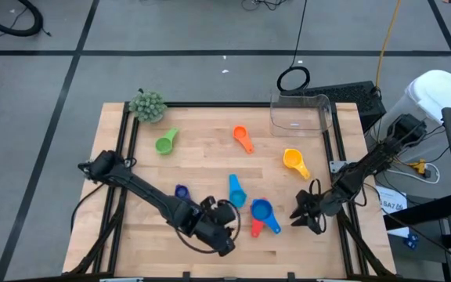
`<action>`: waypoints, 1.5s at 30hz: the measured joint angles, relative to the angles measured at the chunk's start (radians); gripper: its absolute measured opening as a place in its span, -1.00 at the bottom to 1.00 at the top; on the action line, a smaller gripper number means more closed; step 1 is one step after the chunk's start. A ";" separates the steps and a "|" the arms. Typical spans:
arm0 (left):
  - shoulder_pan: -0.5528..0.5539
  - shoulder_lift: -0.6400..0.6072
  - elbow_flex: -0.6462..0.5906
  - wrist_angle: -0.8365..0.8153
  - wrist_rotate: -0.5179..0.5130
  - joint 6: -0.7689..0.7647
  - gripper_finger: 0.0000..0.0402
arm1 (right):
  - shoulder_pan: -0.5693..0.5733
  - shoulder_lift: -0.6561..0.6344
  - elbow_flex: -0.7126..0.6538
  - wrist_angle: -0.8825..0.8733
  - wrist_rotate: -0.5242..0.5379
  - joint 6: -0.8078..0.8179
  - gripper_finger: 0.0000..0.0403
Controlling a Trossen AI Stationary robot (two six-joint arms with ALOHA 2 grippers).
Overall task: Nest measuring cups in basket
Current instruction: Stack the blue measuring cup on top of the red measuring cup
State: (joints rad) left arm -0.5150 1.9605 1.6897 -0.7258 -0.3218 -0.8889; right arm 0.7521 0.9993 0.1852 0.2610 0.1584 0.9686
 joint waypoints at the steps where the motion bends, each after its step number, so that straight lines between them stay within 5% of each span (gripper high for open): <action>1: 0.001 0.009 0.000 -0.022 0.026 -0.001 -0.38 | 0.000 0.000 0.000 0.005 -0.008 -0.017 -0.48; 5: 0.023 0.046 0.000 -0.043 0.160 0.030 -0.76 | -0.001 -0.011 0.000 0.023 -0.028 -0.103 -0.94; 7: 0.043 0.065 0.000 -0.048 0.234 0.059 -0.93 | -0.008 -0.015 0.004 0.027 -0.024 -0.163 -0.95; 15: 0.156 0.129 0.000 -0.055 0.505 0.191 -0.98 | -0.054 -0.018 0.022 0.222 -0.158 -0.523 -1.00; 19: 0.193 0.133 0.000 -0.050 0.511 0.242 -0.99 | -0.079 -0.018 0.094 -0.048 -0.144 -0.684 -1.00; 22: 0.194 0.127 0.001 -0.058 0.481 0.282 -0.99 | -0.075 0.001 0.200 -0.327 -0.012 -0.849 -1.00; 26: 0.196 0.121 0.011 -0.032 0.465 0.308 -0.97 | -0.073 0.012 0.322 -0.499 0.094 -1.005 -1.00; 31: 0.194 0.122 0.008 0.115 0.479 0.318 -0.84 | -0.086 0.013 0.455 -0.665 0.105 -1.094 -1.00; 38: 0.201 0.121 0.021 0.051 0.536 0.434 -0.82 | -0.101 0.123 0.515 -0.770 -0.076 -1.223 -1.00; 45: 0.206 0.128 0.020 -0.092 0.466 0.597 -0.97 | -0.178 0.327 0.515 -0.729 -0.181 -1.281 -1.00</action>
State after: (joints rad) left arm -0.3092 2.0884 1.7100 -0.8180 0.1442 -0.2916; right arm 0.5736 1.3259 0.7002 -0.4676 -0.0224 -0.3119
